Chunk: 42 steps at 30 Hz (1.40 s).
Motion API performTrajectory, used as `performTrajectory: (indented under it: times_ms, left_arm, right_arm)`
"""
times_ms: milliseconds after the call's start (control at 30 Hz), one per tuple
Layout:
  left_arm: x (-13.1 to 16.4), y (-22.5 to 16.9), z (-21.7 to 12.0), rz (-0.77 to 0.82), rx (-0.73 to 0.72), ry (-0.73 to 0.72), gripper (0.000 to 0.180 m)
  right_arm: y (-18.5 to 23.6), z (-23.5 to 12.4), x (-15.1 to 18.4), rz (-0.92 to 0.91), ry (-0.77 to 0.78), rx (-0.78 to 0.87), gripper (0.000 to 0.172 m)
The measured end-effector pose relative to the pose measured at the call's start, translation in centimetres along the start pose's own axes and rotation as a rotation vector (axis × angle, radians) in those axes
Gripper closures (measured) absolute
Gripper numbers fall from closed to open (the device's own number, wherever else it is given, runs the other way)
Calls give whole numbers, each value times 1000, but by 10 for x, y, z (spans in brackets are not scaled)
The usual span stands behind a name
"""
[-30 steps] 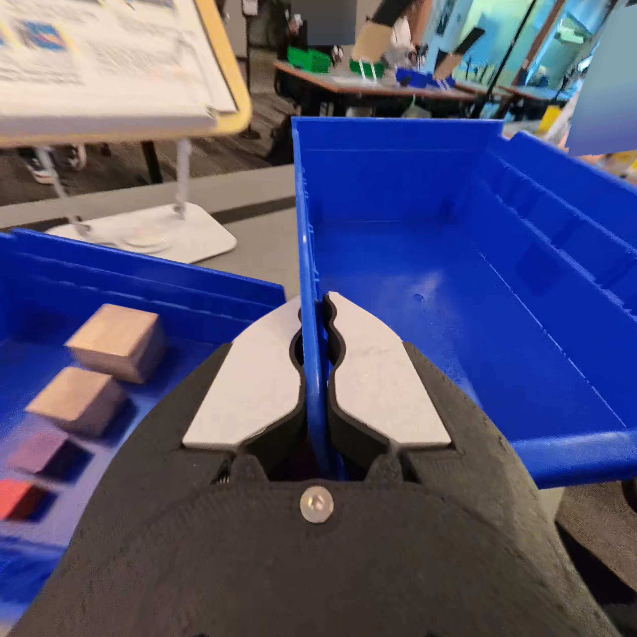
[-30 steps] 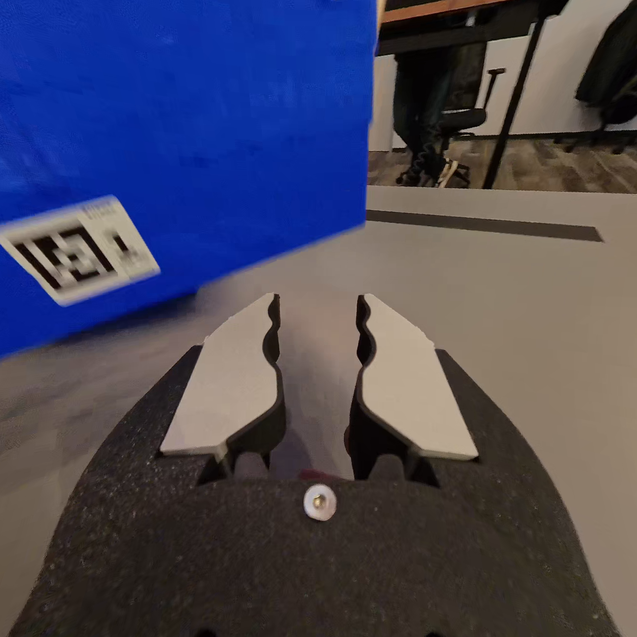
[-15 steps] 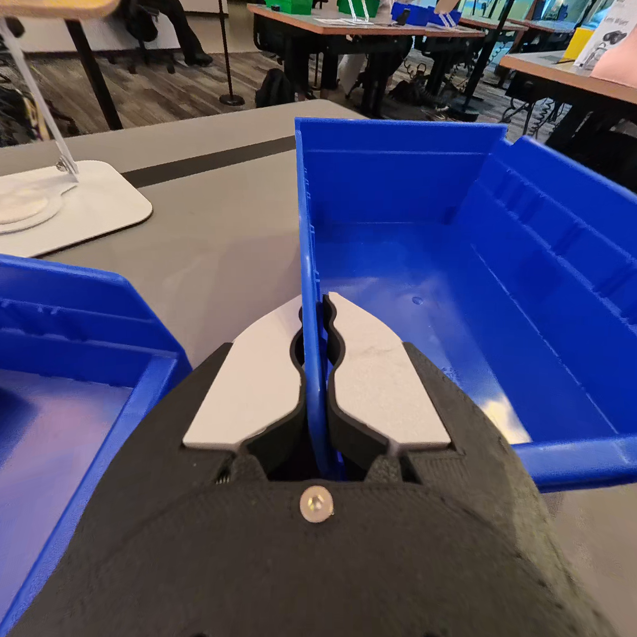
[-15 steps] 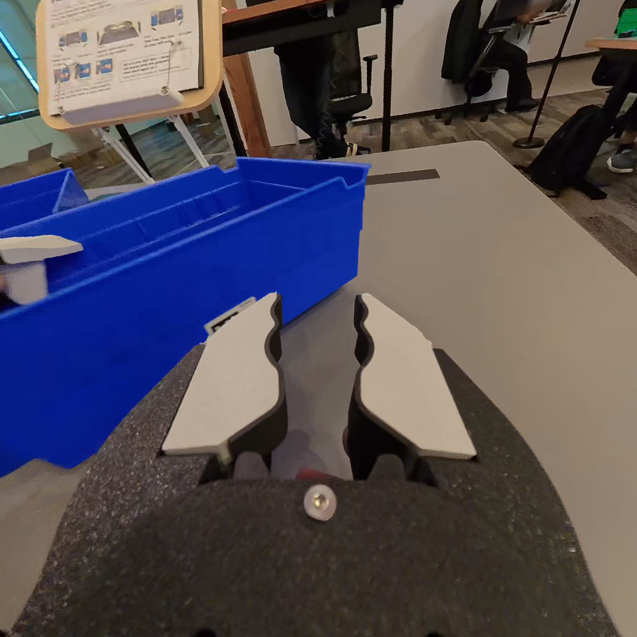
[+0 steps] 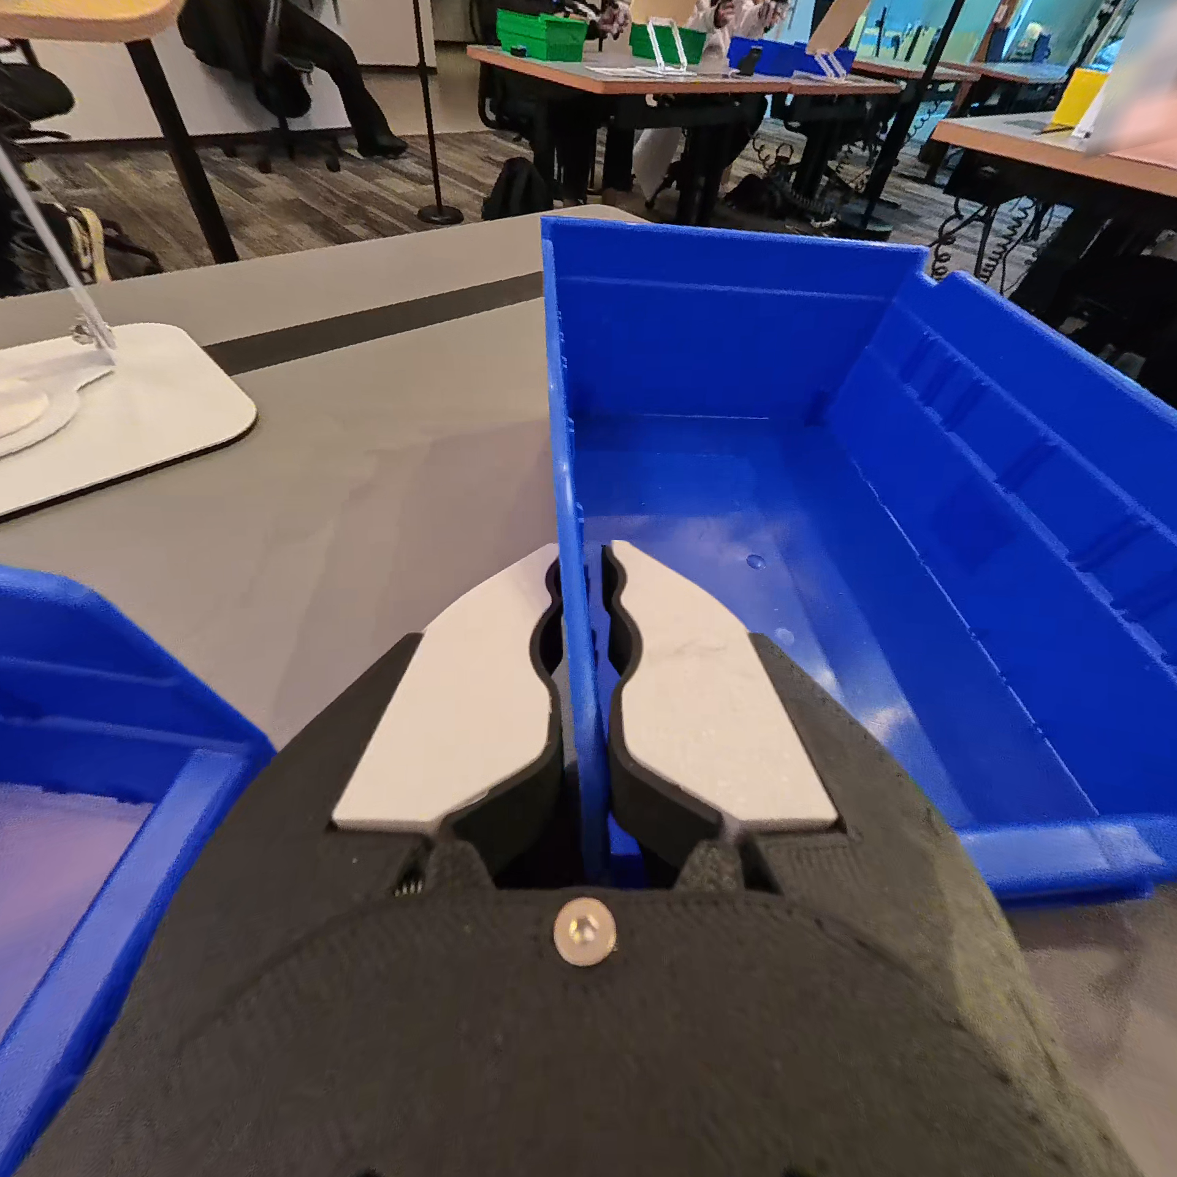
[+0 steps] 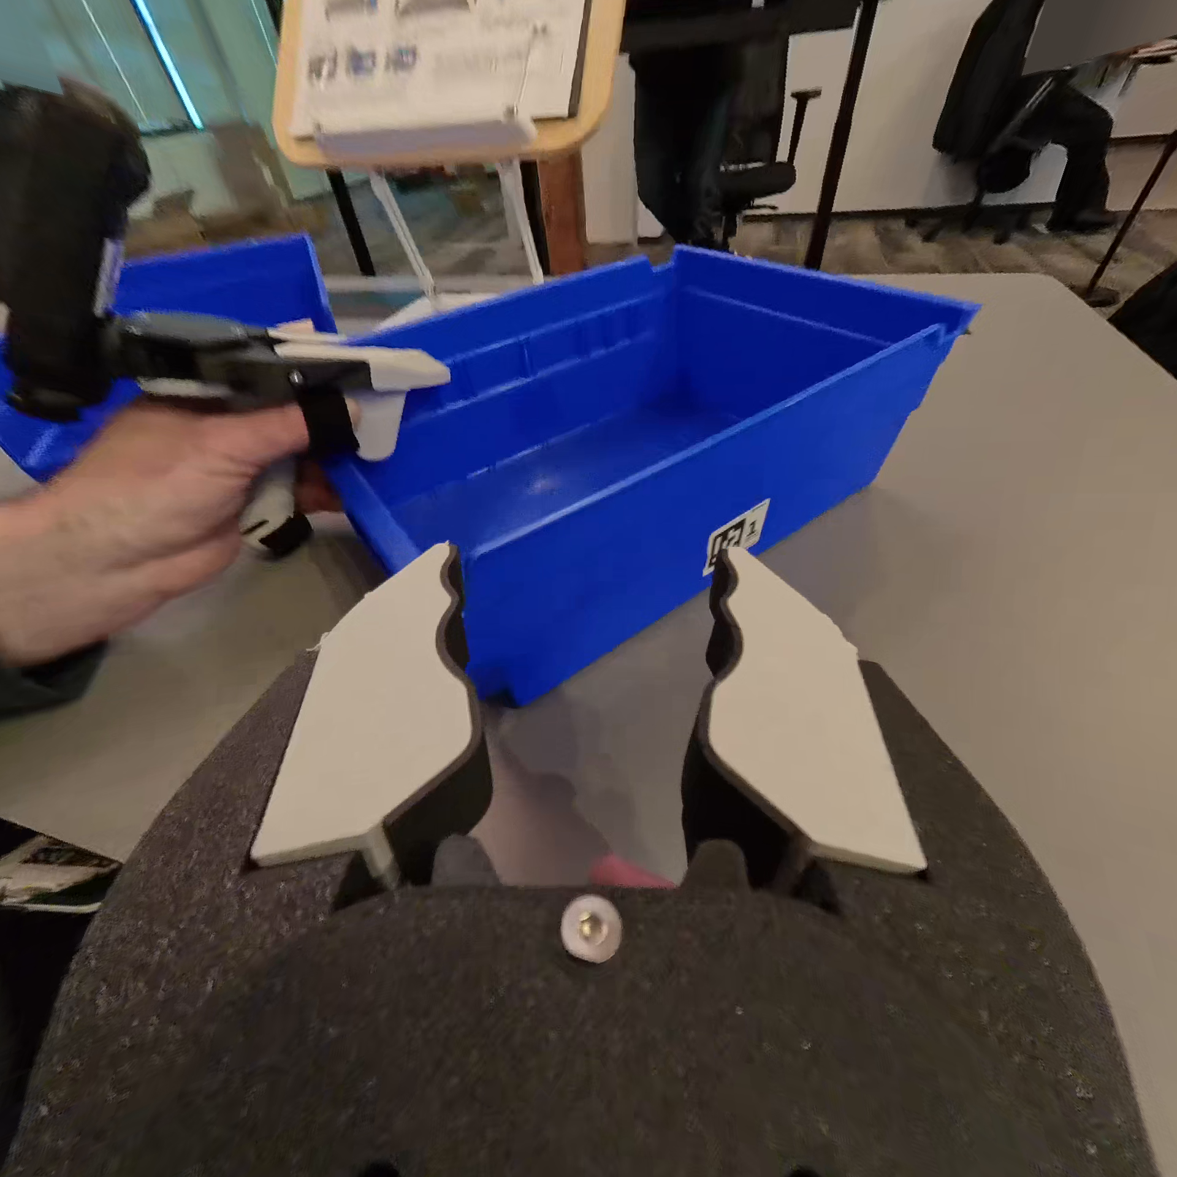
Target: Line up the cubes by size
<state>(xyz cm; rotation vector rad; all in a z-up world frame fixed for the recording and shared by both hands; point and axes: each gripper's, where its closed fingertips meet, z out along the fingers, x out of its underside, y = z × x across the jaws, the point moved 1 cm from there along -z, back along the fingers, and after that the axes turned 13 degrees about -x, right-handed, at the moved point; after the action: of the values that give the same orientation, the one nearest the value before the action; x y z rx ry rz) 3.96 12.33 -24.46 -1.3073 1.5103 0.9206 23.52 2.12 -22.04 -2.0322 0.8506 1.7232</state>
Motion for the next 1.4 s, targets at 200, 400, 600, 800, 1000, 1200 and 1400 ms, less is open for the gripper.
performTrajectory:
  times_ms: [200, 400, 600, 800, 1000, 1200, 1400]
  left_arm:
    - [4, -24, -8, -13, 97, 17, 147]
    - [3, -44, -13, -26, 182, 43, 126]
    - [-3, -65, -4, -37, 248, 35, 108]
    - [-15, -90, 24, -52, 290, 43, 86]
    - [-32, -101, 66, -137, 288, 17, 81]
    - [-48, -97, 109, -196, 244, -21, 79]
    - [-58, -91, 142, -206, 207, -44, 79]
  right_arm:
    - [-4, 20, 24, -13, 149, 17, 116]
    - [-42, 24, 19, -73, 178, 96, 140]
    - [-90, 32, 11, -95, 196, 140, 150]
    - [-146, 48, -1, -71, 187, 158, 152]
    - [-202, 72, -13, -29, 173, 167, 156]
    - [-244, 102, -26, -43, 170, 186, 159]
    - [-273, 127, -34, -53, 183, 204, 160]
